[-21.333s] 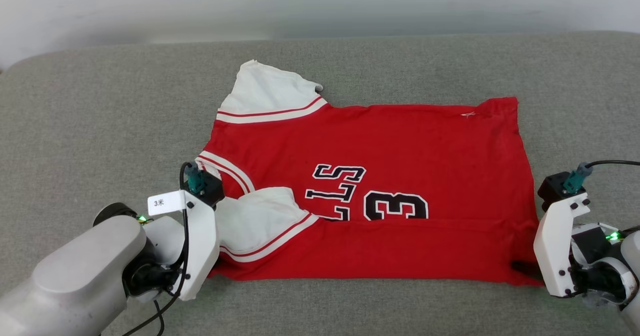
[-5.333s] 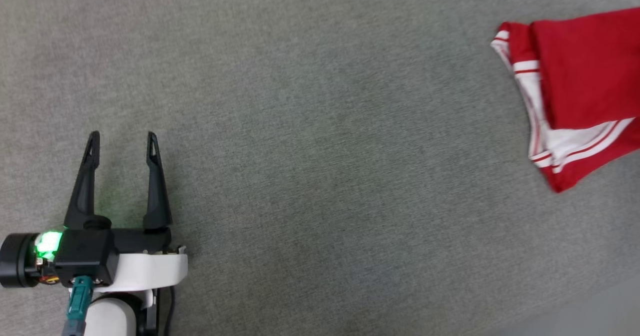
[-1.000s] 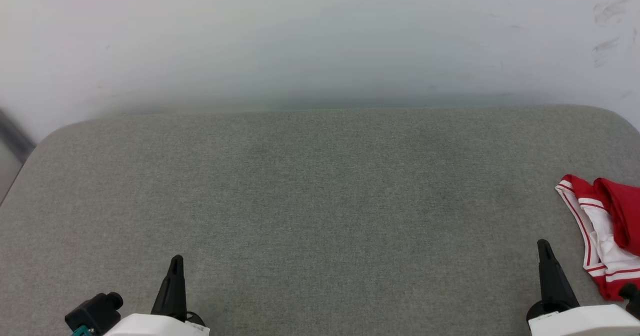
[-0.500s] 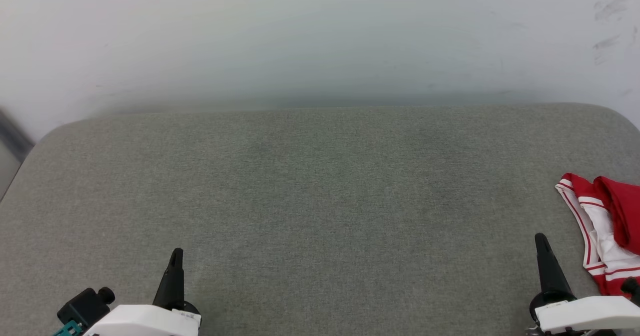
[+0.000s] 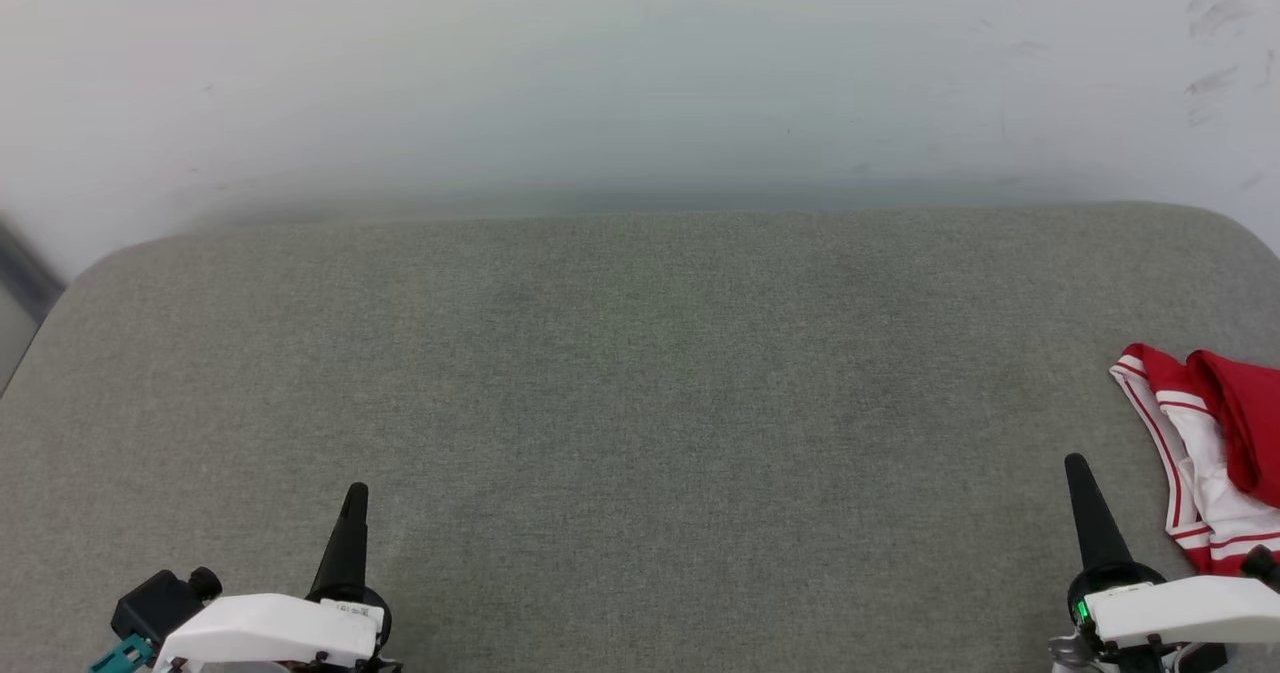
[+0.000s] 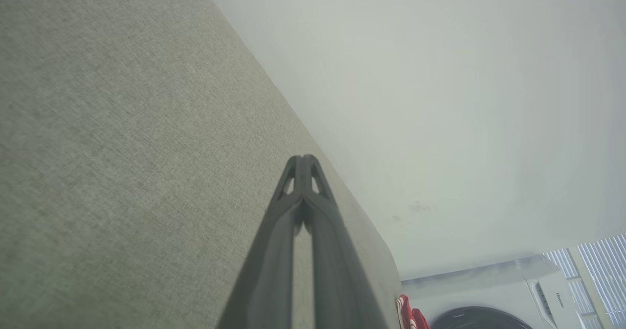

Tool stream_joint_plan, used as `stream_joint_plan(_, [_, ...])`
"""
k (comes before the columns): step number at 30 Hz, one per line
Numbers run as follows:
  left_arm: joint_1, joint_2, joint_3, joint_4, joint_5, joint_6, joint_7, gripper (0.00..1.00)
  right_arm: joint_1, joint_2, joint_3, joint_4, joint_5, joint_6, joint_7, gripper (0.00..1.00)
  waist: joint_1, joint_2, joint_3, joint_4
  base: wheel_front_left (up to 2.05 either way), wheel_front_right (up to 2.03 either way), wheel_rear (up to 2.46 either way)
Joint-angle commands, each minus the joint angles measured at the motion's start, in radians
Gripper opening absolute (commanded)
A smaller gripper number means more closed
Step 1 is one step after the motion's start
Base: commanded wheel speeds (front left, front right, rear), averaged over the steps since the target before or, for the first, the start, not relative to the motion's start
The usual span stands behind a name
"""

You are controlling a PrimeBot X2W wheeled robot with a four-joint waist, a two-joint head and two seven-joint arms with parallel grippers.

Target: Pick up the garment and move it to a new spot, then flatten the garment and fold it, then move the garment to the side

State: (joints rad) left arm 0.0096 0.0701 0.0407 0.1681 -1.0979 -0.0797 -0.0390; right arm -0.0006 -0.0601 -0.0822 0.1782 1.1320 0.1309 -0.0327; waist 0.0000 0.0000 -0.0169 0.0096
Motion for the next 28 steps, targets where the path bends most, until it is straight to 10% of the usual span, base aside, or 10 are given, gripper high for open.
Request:
stream_joint_plan(1, [-0.027, 0.006, 0.004, -0.004, -0.020, -0.009, 0.003, 0.00, -0.027, -0.008, -0.002, -0.004, 0.020, 0.000, 0.008, 0.00, 0.0000, 0.0000, 0.000, 0.000, 0.00, 0.00, 0.00])
stream_joint_plan(28, [-0.077, 0.003, 0.026, 0.038, -0.290, -0.032, 0.072, 0.00, -0.072, -0.006, -0.010, 0.033, 0.267, 0.000, 0.074, 0.00, 0.0000, 0.0000, 0.009, -0.004, 0.00, 0.00, 0.00])
